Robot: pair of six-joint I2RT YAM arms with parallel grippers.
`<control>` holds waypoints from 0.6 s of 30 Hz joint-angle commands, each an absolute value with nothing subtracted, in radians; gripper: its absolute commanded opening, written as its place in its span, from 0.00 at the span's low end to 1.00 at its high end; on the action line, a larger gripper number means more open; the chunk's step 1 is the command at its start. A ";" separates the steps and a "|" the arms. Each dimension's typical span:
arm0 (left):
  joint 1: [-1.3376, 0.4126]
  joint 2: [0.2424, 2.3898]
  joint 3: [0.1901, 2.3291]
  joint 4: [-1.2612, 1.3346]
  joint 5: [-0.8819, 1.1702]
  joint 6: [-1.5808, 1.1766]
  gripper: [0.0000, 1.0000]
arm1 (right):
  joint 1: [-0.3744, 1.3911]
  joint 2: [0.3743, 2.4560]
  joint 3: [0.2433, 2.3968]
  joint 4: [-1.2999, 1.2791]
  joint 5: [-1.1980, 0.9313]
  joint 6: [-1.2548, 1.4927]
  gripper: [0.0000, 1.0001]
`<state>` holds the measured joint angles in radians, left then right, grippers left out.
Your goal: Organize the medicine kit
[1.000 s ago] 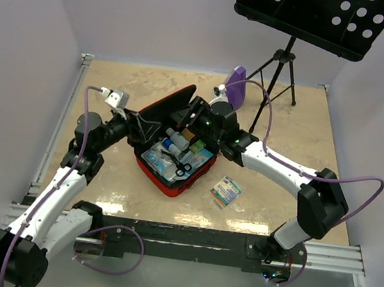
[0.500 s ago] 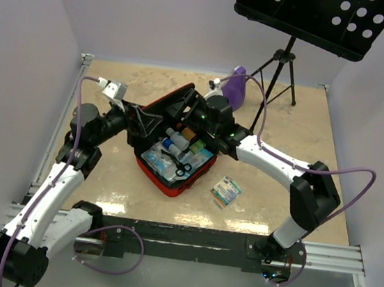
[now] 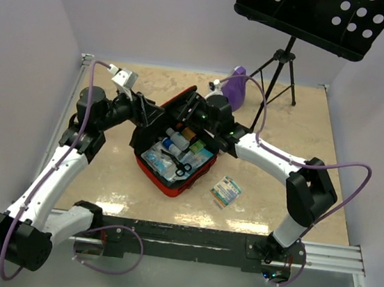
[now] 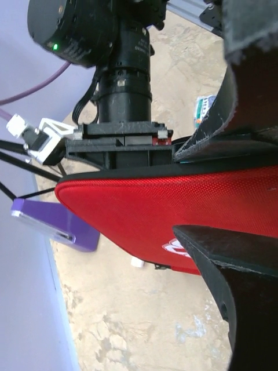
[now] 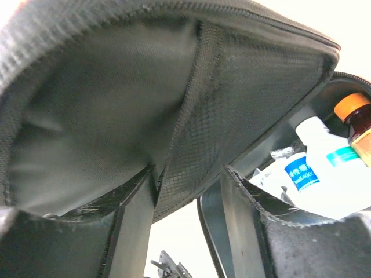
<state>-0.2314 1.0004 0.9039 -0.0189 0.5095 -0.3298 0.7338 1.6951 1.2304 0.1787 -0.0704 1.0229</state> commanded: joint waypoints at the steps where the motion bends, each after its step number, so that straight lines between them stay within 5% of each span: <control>1: -0.267 1.011 0.977 -0.078 0.532 -0.235 0.47 | 0.733 1.652 1.273 0.167 -0.066 0.988 0.51; 12: -0.288 0.986 0.934 -0.068 0.511 -0.209 0.17 | 0.729 1.615 1.255 0.112 -0.043 0.956 0.42; 18: -0.288 0.982 0.900 -0.025 0.537 -0.230 0.13 | 0.726 1.556 1.209 0.107 -0.034 0.957 0.51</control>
